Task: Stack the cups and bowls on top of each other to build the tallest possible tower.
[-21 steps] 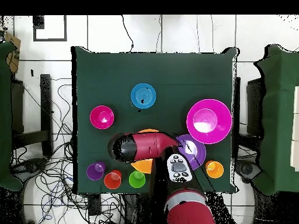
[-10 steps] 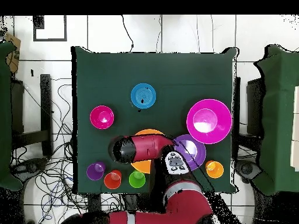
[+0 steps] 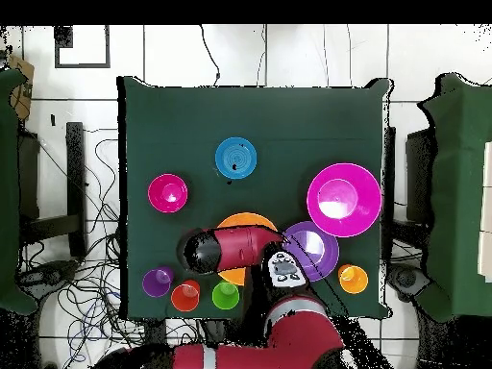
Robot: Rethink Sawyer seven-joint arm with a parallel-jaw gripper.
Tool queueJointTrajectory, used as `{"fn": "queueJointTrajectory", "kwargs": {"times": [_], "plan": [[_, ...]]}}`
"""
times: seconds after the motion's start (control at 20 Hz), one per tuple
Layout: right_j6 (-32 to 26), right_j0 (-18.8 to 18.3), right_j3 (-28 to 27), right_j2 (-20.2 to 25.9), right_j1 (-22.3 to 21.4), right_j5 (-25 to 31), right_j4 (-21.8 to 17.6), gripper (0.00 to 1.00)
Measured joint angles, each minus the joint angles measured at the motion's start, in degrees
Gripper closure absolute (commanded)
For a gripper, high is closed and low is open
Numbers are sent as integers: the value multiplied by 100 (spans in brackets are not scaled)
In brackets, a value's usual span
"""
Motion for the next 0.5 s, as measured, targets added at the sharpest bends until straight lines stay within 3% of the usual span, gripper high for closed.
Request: {"fn": "queueJointTrajectory", "kwargs": {"times": [0.5], "plan": [[0,57,189,-281,-217,0,0,0]]}}
